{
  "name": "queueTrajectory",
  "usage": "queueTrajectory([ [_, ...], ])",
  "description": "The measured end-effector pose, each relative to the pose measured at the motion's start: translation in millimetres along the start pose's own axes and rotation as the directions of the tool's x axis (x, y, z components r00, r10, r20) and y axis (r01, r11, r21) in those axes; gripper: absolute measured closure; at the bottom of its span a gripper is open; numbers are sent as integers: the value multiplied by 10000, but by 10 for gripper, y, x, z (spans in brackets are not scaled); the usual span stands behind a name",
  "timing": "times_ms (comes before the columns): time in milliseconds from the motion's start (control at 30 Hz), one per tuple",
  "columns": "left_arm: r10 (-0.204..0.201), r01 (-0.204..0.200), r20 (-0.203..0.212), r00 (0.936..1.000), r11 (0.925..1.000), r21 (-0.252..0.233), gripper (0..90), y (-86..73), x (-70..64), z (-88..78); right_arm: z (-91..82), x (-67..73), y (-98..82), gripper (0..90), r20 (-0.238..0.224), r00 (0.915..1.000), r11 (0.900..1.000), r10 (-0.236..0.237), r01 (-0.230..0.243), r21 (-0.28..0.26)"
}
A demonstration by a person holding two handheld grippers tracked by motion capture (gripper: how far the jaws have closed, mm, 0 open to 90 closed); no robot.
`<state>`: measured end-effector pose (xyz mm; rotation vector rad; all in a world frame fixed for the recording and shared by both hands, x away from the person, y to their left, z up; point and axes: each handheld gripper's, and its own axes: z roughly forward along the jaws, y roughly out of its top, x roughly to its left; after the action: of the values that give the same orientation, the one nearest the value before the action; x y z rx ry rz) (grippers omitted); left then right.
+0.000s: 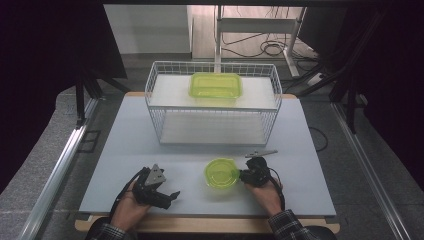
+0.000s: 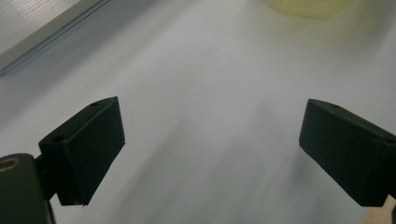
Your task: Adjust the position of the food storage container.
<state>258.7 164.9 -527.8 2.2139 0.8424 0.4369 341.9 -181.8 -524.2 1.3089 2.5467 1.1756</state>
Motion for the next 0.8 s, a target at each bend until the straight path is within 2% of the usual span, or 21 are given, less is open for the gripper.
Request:
queueTrajectory([
  [200,-68,68,-102,9999,10000,-36,69,7,6,-9,135,78,58,894,-321,9994,9999,-88,91,79],
  [233,-81,80,-105,9999,10000,-37,69,9,5,-9,150,107,86,894,-277,9993,9997,-254,256,38],
  [500,-91,89,-199,9998,9999,-82,72,-11,4,-17,49,71,102,889,4,9992,9991,-393,393,-154],
  [667,-346,338,-224,9991,9988,-360,65,-8,23,-50,-68,29,95,811,337,9976,9976,-602,613,-330],
  [800,-418,407,-220,9989,9980,-485,54,-16,38,-59,-193,-12,73,700,500,9964,9957,-686,715,-592],
])
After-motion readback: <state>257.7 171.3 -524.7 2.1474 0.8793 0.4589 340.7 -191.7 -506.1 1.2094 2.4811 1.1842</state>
